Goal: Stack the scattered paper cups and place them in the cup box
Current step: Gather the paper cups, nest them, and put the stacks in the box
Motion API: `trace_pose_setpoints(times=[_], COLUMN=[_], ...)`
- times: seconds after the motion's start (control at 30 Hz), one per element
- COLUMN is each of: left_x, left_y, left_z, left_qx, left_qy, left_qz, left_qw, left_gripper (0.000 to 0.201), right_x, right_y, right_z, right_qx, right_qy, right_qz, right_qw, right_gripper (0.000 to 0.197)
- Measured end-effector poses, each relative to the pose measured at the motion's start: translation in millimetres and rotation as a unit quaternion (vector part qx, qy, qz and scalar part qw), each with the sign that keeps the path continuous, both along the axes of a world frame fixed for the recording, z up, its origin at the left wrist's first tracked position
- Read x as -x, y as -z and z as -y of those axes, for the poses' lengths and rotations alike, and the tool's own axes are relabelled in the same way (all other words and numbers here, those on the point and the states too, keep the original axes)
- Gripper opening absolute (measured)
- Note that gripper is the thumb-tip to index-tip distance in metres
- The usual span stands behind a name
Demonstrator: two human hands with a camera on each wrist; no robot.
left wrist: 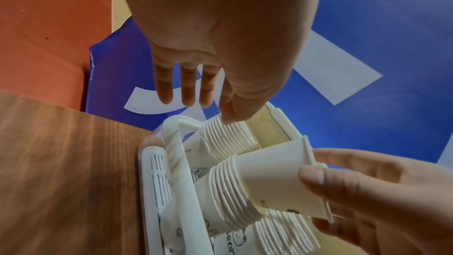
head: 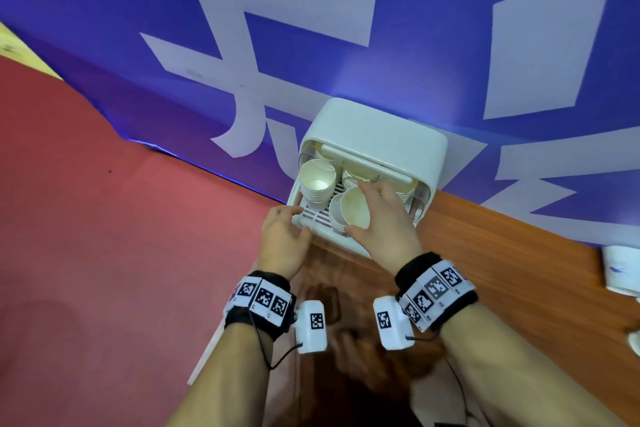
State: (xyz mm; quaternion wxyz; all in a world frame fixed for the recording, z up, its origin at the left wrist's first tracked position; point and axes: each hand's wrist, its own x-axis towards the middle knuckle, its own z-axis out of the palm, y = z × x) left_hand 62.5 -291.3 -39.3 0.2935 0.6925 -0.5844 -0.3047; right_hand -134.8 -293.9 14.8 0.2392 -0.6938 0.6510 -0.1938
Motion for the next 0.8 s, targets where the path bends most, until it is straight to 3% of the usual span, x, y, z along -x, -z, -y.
trace_pose_setpoints(times=[0.8], left_x=[-10], left_y=[-4], left_z=[15], left_qx=[-0.005], left_qy=[-0.006], left_qz=[-0.012], left_qw=[1.0], left_gripper=[0.032], right_x=[-12], right_y=[51], right_z=[30], right_qx=[-0.054], right_qy=[0.018], right_qz=[-0.054], right_qw=[0.997], right_gripper=[0.072])
